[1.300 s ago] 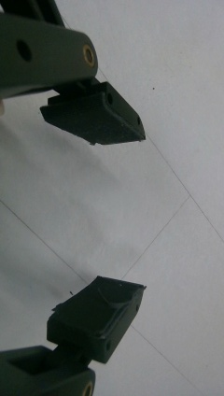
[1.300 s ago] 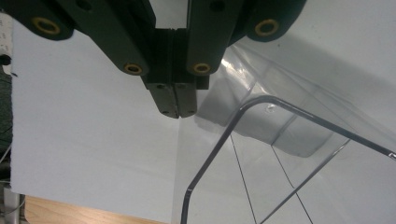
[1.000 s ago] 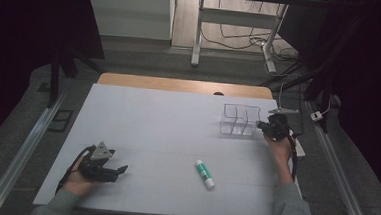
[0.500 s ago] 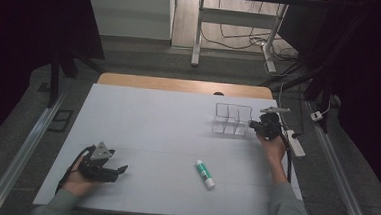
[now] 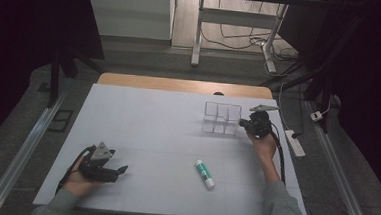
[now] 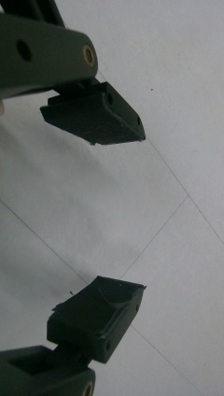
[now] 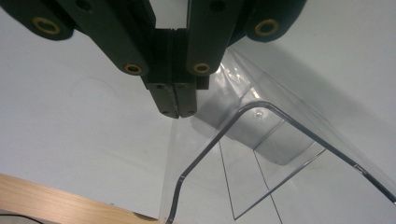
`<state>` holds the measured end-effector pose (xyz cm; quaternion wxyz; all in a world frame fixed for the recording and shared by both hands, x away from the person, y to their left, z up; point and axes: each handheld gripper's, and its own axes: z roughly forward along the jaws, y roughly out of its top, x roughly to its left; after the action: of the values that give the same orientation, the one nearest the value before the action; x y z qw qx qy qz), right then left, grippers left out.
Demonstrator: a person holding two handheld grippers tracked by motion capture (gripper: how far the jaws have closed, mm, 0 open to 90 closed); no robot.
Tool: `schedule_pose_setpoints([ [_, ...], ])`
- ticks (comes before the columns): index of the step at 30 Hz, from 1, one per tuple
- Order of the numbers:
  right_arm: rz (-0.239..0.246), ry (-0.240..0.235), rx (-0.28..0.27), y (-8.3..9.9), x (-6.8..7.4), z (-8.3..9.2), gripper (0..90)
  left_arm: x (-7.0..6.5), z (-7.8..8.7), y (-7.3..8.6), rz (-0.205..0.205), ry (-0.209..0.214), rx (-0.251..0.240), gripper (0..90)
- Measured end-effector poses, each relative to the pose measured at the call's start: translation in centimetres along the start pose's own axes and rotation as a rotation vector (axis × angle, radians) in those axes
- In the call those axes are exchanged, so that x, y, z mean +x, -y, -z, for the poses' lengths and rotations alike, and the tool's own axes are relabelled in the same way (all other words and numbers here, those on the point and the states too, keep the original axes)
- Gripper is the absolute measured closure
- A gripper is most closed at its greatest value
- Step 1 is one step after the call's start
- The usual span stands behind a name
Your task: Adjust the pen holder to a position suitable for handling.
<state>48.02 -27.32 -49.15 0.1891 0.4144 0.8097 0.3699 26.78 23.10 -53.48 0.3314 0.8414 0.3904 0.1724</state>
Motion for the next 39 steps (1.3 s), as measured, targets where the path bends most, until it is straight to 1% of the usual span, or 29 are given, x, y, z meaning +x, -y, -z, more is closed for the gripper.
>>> schedule_pose_setpoints([
  [8, 0.034, -0.020, 0.014, -0.6, 1.6, -0.8, 89.4, 0.0, 0.0, 0.0, -0.001, 0.001, 0.000, 23.4],
  [13, 0.045, -0.032, 0.014, -0.8, 2.3, -1.1, 89.4, 0.0, 0.0, 0.0, -0.002, 0.001, 0.001, 23.3],
  [15, 0.040, -0.038, 0.014, -0.8, 2.5, -1.3, 89.4, 0.0, 0.0, 0.0, -0.003, 0.000, 0.002, 23.4],
  [17, 0.049, -0.036, 0.018, -0.9, 2.7, -1.4, 89.5, 0.0, 0.0, 0.0, -0.003, 0.001, 0.002, 23.4],
  [20, 0.047, -0.045, 0.013, -1.0, 3.1, -1.6, 89.4, 0.0, 0.0, 0.0, -0.002, 0.000, 0.001, 23.3],
  [24, 0.056, -0.038, 0.012, -1.2, 3.5, -1.8, 89.4, 0.0, -0.1, 0.0, -0.003, 0.000, 0.003, 23.3],
  [25, 0.049, -0.036, 0.005, -1.2, 3.6, -1.9, 89.4, 0.0, -0.1, 0.0, -0.003, 0.000, 0.003, 23.3],
  [27, 0.052, -0.031, 0.004, -1.4, 3.7, -2.0, 89.4, 0.0, -0.1, 0.0, -0.003, 0.000, 0.004, 23.4],
  [30, 0.049, -0.035, -0.001, -1.6, 3.9, -2.2, 89.4, 0.0, -0.1, 0.0, -0.002, -0.001, 0.004, 23.3],
  [36, 0.061, -0.047, -0.009, -2.0, 4.7, -2.6, 89.4, 0.0, -0.1, 0.0, -0.002, 0.000, 0.006, 23.3],
  [39, 0.054, -0.052, -0.017, -2.1, 4.9, -2.9, 89.4, 0.0, -0.1, 0.0, -0.003, 0.000, 0.006, 23.3],
])
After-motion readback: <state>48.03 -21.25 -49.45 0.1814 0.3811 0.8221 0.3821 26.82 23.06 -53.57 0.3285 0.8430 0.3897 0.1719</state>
